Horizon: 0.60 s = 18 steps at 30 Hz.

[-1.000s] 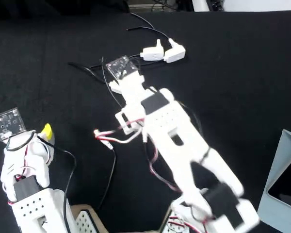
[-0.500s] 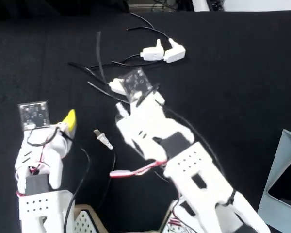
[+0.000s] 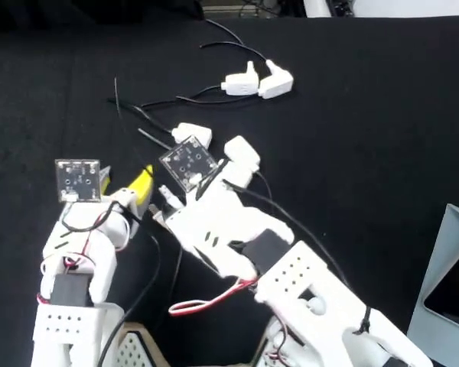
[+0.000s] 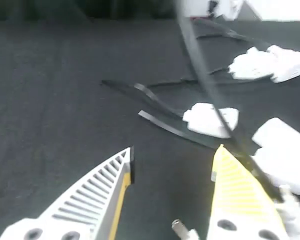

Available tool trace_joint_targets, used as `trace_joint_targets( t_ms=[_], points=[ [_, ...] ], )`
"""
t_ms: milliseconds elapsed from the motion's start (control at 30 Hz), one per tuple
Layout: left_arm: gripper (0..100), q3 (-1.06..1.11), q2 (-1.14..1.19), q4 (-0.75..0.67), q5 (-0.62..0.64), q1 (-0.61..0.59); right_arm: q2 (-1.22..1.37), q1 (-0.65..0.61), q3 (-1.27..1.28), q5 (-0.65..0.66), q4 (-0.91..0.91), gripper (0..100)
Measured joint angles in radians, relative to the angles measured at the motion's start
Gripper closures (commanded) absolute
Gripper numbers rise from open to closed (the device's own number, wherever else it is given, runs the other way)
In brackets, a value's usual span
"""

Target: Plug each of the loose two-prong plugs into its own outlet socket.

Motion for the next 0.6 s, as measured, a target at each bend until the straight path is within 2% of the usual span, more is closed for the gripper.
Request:
trace_joint_targets(
  t_ms=[367,600],
  points=[
    [74,-0.144,0.0,0.195,-0.002,0.173,0.0,0.0,0.028,-0.002,0.0,98.7],
    [74,-0.152,-0.012,0.264,-0.106,0.224,0.0,0.015,0.041,0.002,0.0,98.7]
  ],
)
